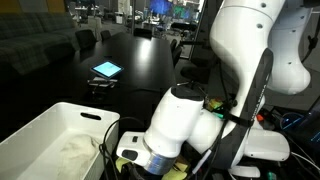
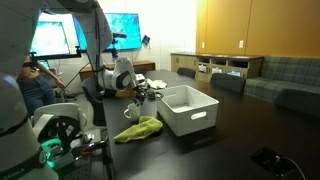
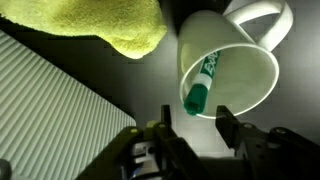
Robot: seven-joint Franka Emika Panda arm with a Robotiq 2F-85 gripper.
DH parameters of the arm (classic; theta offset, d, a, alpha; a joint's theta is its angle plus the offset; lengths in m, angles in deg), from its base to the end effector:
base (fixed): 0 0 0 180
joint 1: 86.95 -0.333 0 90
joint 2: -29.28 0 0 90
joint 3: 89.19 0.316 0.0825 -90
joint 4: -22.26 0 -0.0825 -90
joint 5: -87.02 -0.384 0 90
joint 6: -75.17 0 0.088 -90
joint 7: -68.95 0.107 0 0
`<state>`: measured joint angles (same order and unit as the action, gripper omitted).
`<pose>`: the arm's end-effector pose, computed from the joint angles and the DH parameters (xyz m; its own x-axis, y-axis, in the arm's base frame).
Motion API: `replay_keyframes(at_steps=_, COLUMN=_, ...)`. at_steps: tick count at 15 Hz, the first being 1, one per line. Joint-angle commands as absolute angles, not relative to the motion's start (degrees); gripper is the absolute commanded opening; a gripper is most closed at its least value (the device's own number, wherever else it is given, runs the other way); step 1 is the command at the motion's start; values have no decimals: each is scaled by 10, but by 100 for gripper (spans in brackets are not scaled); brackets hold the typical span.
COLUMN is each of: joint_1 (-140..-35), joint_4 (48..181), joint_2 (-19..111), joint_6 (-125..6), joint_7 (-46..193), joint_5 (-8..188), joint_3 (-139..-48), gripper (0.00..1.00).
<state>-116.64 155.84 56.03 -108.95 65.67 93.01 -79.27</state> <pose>0.4143 0.3577 0.1862 0.6236 0.6622 0.4156 0.7334 -0.6795 -0.0178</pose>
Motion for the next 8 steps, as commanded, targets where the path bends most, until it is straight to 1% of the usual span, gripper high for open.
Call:
replay_keyframes(at_steps=1, joint_1=-1182, joint_4=1585, joint_2=535, joint_6=-1116, joint_7=645, joint_5=941, joint_3=-816, gripper=82)
replay_keyframes(at_steps=3, joint_1=-1173, joint_4=1604, joint_2=513, joint_6=-1117, joint_7=641, joint_5=948, joint_3=-816, gripper=97)
replay_keyframes(at_steps=4, joint_1=-1172, joint_4=1616, joint_2=496, joint_6=-1109, joint_7=639, joint_5=949, joint_3=-820, gripper=100)
replay_keyframes(at_steps=6, joint_1=-1185, joint_4=1639, joint_2=446, joint_6=-1056, joint_7=635, joint_5=943, joint_3=-843, gripper=100)
replay_keyframes(at_steps=8, joint_1=-1175, joint_4=1649, joint_2=404, joint_6=-991, joint_7=630, joint_5=943, joint_3=-849, gripper=100)
